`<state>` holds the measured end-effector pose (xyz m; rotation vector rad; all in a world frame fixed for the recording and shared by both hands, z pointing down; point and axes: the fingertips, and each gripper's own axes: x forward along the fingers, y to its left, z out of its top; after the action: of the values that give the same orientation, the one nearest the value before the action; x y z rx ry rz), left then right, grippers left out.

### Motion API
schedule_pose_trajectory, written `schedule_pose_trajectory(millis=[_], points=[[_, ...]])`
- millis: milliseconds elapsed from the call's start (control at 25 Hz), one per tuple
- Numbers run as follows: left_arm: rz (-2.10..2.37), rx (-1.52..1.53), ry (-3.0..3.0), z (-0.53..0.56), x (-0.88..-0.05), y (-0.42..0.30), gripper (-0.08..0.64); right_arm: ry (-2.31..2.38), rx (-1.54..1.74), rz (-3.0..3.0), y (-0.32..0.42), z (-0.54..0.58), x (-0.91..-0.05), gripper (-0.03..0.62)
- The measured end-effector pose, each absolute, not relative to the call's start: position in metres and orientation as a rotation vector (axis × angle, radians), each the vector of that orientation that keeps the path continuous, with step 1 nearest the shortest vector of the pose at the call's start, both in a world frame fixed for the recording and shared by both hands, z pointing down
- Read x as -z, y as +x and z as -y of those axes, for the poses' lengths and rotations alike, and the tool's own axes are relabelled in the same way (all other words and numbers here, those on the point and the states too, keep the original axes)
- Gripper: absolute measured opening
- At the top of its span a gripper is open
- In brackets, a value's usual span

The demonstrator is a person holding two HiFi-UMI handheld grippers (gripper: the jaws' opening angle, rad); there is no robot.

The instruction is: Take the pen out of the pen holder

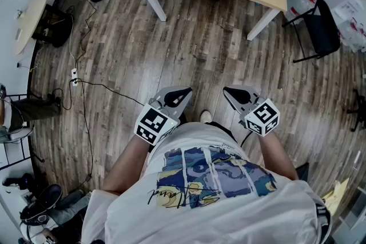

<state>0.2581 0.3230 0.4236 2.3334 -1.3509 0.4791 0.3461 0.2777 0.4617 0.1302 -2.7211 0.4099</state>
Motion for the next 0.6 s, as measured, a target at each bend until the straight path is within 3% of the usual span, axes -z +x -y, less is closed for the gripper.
schedule_pose_trajectory(millis=[280, 600], points=[[1.313, -0.365, 2.347, -0.278, -0.44, 0.184, 0.003, 0.152, -0.327, 2.72, 0.27, -0.232, -0.467, 0.006], [1.244, -0.248, 2.382, -0.194, -0.421, 0.06, 0.004, 0.323, -0.463, 2.647, 0.165, -0.157, -0.464, 0.006]])
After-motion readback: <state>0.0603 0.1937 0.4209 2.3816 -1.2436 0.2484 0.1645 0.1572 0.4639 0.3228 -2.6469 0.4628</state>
